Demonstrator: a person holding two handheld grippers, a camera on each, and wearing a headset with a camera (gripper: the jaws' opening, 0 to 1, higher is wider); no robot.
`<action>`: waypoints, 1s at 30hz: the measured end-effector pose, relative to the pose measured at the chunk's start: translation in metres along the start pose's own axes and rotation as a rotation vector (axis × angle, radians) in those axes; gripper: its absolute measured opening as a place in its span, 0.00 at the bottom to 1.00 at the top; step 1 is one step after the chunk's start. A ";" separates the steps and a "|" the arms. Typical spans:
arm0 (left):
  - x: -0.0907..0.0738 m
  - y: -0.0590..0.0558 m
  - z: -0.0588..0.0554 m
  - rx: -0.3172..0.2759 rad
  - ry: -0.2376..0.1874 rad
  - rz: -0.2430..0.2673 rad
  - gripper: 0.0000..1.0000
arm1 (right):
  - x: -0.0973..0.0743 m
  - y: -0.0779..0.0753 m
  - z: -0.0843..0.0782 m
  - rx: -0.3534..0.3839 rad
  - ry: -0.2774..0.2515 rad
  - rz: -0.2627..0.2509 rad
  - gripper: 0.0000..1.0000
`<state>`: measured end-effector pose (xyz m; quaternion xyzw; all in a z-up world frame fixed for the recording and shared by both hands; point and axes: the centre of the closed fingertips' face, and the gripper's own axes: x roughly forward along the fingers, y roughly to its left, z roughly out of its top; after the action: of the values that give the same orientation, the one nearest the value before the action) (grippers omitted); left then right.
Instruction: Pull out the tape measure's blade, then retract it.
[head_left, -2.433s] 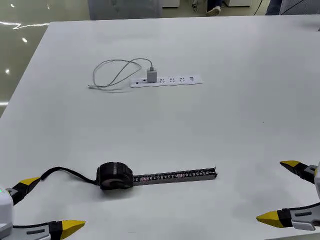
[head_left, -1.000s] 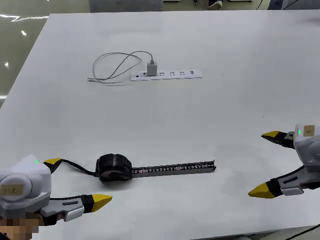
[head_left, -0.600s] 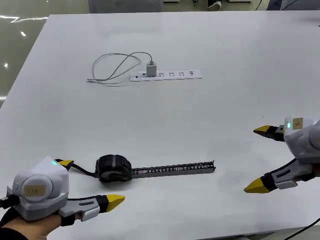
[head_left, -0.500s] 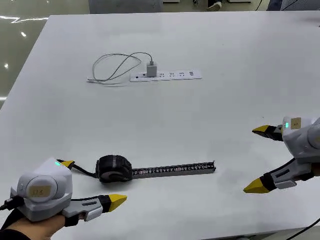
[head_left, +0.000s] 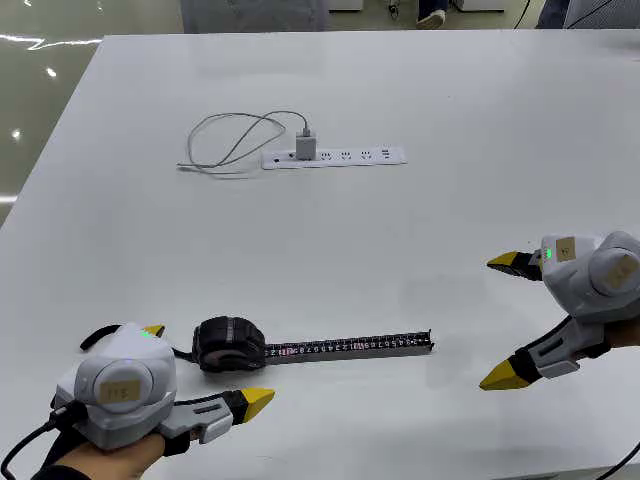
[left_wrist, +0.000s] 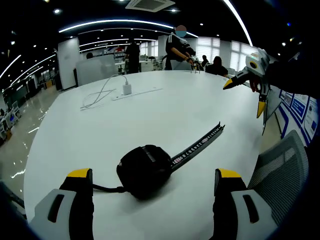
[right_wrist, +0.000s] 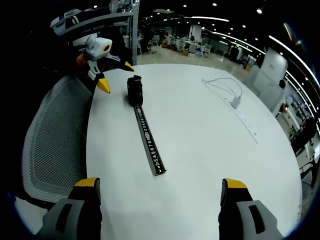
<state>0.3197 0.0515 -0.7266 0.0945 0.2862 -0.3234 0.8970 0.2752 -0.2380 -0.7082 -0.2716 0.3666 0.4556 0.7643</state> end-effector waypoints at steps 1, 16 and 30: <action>0.001 0.000 0.001 -0.022 -0.009 0.009 0.99 | 0.002 -0.001 -0.001 0.001 0.003 0.002 0.99; 0.025 -0.010 0.017 -0.090 -0.060 0.070 0.99 | 0.027 -0.004 -0.003 -0.015 0.050 0.061 0.99; 0.030 0.007 0.015 -0.152 -0.123 0.186 0.99 | 0.049 -0.012 -0.004 -0.062 0.075 0.100 0.99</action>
<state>0.3496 0.0358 -0.7318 0.0322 0.2442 -0.2215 0.9435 0.2999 -0.2219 -0.7492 -0.2937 0.3939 0.4938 0.7174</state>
